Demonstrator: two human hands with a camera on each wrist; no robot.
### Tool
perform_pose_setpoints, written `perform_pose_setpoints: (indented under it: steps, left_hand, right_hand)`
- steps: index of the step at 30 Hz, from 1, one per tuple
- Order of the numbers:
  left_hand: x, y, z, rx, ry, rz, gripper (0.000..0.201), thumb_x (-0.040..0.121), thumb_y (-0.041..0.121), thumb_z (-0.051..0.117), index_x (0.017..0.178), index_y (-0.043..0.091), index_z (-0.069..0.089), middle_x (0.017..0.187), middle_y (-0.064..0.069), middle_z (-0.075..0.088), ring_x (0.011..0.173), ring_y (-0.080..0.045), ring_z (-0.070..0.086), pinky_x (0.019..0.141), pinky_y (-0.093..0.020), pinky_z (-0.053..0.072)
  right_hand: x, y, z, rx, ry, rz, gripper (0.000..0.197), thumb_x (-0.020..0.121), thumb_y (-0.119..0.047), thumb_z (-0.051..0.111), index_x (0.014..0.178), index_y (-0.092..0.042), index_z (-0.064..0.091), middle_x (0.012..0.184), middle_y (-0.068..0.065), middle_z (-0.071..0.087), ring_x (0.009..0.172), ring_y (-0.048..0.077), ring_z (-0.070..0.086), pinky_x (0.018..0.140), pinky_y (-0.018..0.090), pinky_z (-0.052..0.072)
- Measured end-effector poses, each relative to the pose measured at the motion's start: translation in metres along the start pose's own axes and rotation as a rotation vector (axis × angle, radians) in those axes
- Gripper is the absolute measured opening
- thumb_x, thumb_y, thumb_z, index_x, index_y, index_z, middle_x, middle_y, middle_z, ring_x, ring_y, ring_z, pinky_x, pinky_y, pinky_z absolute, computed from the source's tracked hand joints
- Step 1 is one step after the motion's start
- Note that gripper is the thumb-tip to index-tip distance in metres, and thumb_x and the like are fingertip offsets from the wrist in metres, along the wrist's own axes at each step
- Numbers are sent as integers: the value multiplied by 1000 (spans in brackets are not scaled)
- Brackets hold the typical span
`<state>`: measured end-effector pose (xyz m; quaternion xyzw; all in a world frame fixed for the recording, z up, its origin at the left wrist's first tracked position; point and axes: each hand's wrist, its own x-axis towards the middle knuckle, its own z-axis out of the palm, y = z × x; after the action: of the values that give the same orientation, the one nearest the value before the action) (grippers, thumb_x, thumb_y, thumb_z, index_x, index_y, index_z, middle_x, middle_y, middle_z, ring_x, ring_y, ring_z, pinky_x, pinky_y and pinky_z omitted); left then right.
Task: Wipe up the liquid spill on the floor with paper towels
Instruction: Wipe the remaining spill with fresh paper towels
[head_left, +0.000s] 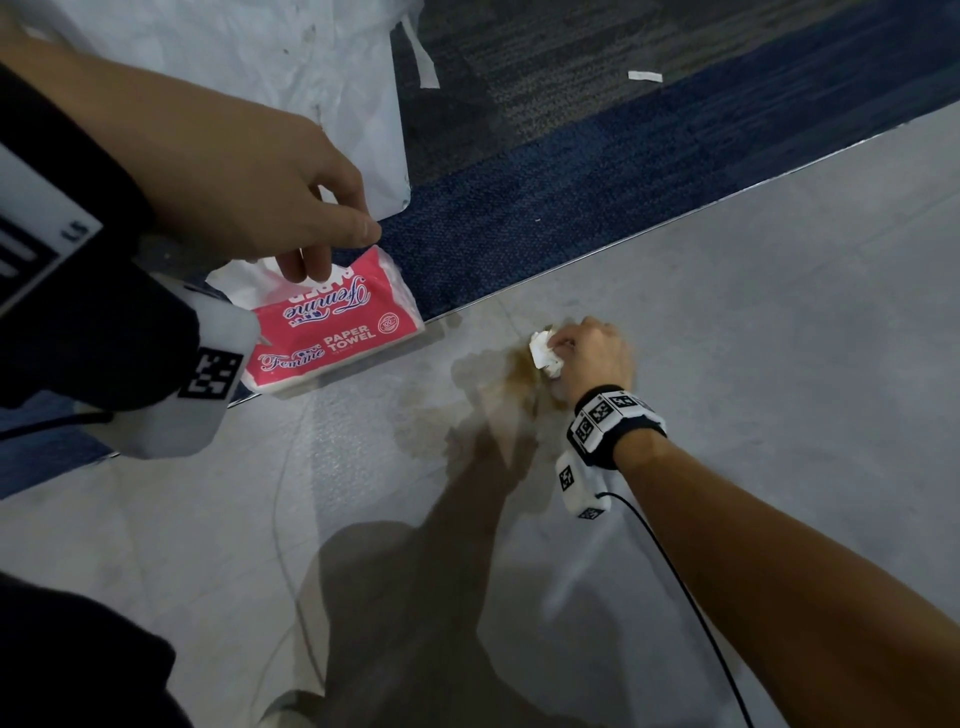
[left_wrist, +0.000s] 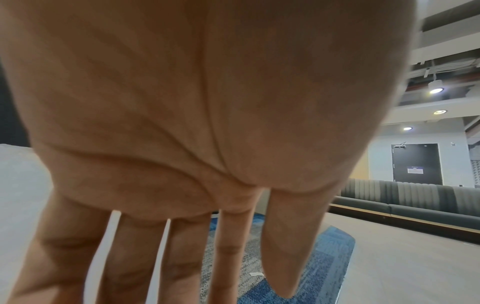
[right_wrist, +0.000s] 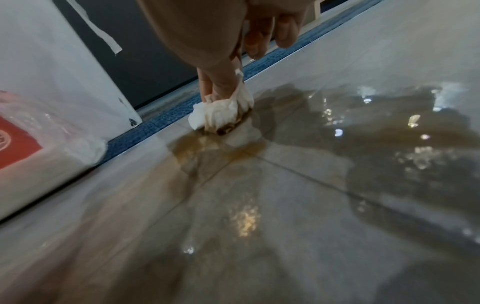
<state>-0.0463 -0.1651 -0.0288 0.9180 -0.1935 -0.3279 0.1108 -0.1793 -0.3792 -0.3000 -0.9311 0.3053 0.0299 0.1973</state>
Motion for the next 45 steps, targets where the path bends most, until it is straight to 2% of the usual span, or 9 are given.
perform_pose_setpoints:
  steps: [5,7,14,18,22,26,30,36,45]
  left_hand:
    - [1,3,2,-28,27,23,26,92,29,52,102,9,66,72,-3,66,63,-15,60,43,-17,44]
    - [1,4,3,-46,42,42,26,92,26,54,101,5,67,70,-5,63,59,-15,57,35,-8,40]
    - [2,8,4,-14,19,52,28,93,29,52,102,6,67,70,-4,64,58,-14,57,43,-16,40]
    - [4,9,5,-22,16,54,29,93,28,52,104,4,66,69,-3,62,58,-12,57,32,-4,36]
    - [3,11,-1,27,-33,40,30,94,35,48,103,11,65,74,0,69,69,-13,64,50,-18,47]
    - [0,13,-4,68,-48,45,28,93,37,47,101,17,65,78,0,73,79,-19,68,60,-25,46]
    - [-1,16,-4,128,-79,58,30,94,38,46,102,16,64,78,2,73,79,-18,68,65,-28,50]
    - [-4,15,-2,135,-59,44,31,94,38,45,102,15,65,77,3,72,70,-11,64,54,-24,39]
    - [-5,13,-3,124,-61,41,30,94,37,46,101,16,65,77,2,73,74,-12,65,57,-24,40]
  right_hand:
    - [-3,-10,4,-78,-24,-93,18,85,-10,63,93,-24,72,96,7,62,91,31,55,74,36,39]
    - [-5,-10,4,-108,-27,-129,18,84,-11,64,93,-25,71,95,6,62,91,30,55,74,35,38]
    - [-14,-10,12,-123,-15,-194,20,84,-10,64,90,-28,71,89,3,61,89,28,52,75,37,39]
    - [-21,-6,15,-113,-32,-238,20,82,-11,67,86,-29,72,85,1,60,86,27,52,74,38,39]
    - [-27,11,10,12,-80,-331,15,80,-14,69,78,-27,75,74,-4,53,80,28,51,69,39,40]
    - [-21,22,-6,194,59,-197,14,81,-13,68,77,-24,75,73,-1,56,76,26,51,67,37,42]
    - [-3,12,-12,95,49,-136,12,84,-16,66,81,-24,75,79,5,60,82,30,53,71,41,46]
    - [-6,-9,1,-100,-59,-152,16,87,-17,60,93,-25,72,95,8,62,93,32,54,79,39,38]
    - [-28,-19,10,-87,-71,-269,19,83,-10,62,90,-25,71,92,3,61,93,30,52,73,36,31]
